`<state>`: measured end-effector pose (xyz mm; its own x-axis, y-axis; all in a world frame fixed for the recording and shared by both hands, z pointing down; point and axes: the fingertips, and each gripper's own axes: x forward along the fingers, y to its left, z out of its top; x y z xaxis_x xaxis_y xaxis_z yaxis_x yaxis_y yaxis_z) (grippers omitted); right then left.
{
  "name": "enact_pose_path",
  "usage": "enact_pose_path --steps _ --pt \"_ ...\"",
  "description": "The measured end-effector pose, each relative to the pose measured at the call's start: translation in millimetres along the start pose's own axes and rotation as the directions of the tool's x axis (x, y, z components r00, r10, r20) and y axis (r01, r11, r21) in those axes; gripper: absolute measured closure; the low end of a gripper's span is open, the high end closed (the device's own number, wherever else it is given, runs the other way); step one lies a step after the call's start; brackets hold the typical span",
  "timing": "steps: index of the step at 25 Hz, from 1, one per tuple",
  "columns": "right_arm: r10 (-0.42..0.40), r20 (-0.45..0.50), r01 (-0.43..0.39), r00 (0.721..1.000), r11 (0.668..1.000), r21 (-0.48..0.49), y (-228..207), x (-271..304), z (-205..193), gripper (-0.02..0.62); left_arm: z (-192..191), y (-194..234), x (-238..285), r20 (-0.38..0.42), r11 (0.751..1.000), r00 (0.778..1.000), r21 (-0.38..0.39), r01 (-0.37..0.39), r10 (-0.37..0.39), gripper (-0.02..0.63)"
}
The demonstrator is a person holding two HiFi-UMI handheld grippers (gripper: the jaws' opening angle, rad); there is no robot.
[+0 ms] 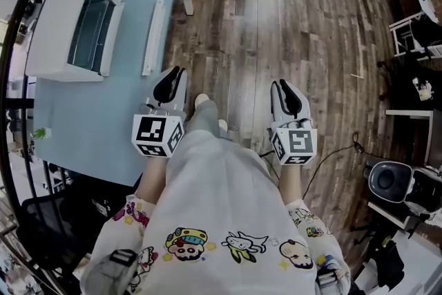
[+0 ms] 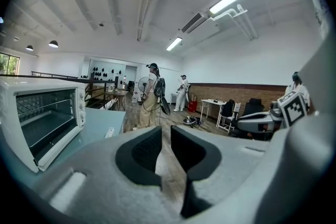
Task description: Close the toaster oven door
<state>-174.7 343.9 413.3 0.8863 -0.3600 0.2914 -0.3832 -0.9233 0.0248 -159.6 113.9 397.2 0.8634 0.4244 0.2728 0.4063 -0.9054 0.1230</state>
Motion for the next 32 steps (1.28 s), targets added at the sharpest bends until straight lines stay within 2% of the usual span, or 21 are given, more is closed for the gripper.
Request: enact_pose_path --steps 4,13,24,32 --pt "0.021 -0.007 -0.021 1.0 1.0 0.015 -5.0 10.0 -2.3 0.499 -0.8 2.7 10.3 -0.003 1.0 1.0 -0.008 -0.01 0.01 0.54" --pt "0.063 -0.02 -0.063 0.998 0.998 0.018 -12.8 68.9 6.0 0.479 3.8 41.6 51.5 -0.009 0.998 0.999 -0.029 -0.054 0.054 0.508" --pt "0.142 -0.022 -0.142 0.99 0.99 -0.014 -21.0 179.7 52.0 0.471 40.8 108.4 123.1 0.004 0.994 0.995 -0.045 -0.102 0.103 0.489" --pt "0.204 -0.013 -0.205 0.979 0.978 -0.031 -10.5 246.8 77.2 0.469 65.9 156.4 148.5 0.037 0.986 0.986 -0.058 -0.158 0.16 0.486"
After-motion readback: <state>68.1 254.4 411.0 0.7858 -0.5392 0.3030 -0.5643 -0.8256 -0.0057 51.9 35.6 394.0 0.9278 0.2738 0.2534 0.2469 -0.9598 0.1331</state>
